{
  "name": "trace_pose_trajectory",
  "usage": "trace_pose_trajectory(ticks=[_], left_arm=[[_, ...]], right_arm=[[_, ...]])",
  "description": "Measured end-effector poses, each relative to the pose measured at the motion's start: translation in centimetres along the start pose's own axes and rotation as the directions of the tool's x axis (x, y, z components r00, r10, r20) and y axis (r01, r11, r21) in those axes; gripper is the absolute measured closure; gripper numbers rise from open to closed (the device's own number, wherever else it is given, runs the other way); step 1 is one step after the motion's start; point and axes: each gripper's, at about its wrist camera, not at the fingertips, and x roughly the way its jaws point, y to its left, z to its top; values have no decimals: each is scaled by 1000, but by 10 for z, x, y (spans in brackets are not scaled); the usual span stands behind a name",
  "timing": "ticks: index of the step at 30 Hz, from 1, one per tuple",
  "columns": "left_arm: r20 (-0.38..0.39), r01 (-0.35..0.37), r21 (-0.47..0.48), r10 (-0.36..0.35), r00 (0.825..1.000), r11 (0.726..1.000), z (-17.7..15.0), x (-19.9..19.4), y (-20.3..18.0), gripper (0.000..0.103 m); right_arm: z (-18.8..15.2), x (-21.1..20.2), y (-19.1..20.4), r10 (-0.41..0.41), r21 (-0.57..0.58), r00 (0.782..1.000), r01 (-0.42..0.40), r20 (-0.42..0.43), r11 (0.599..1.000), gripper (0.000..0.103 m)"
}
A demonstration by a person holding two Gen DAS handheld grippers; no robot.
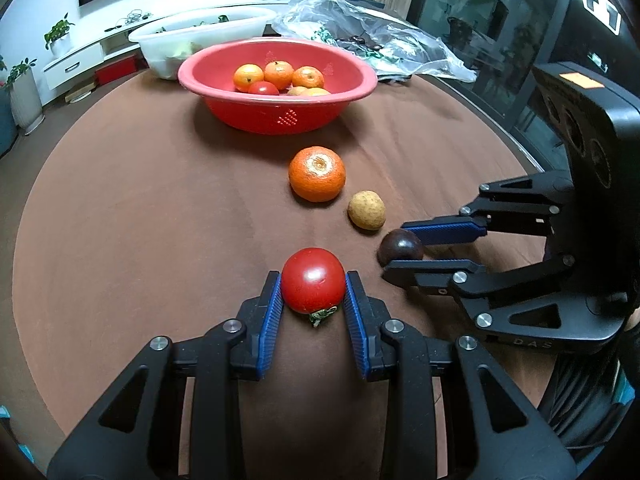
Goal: Organize fruits
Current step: 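Grasp a red tomato with the left tool while the right tool grasps a dark plum, then carry the held tomato and plum over the red bowl with both tools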
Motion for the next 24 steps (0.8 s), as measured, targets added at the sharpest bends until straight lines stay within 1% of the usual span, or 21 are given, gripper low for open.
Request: trace_pose_trajectory(ticks=[7,12,17,22,24], left_arm=[[20,6,-22,-6,1000,1000,2,-6,4,74],[47,4,-39,-2,999,999,10,-14,11,74],[87,-11,-48,16,996,999,34,-25,23,74],[136,-35,-51,41,990,998,74,-33,39,74],[152,-48,-50,56,987,998,95,-34,45,74]], right_arm=[[-2,-10,-9,19,43,999,-21,26,999,74],[1,-25,-25,21,83,998,-26,62,996,74],[14,-39,-54,-17,131,995,4,98,991,74],[38,-55,-85,-65,171,987,39,146,984,74],[54,-60,-98,-91,187,981,58,170,981,74]])
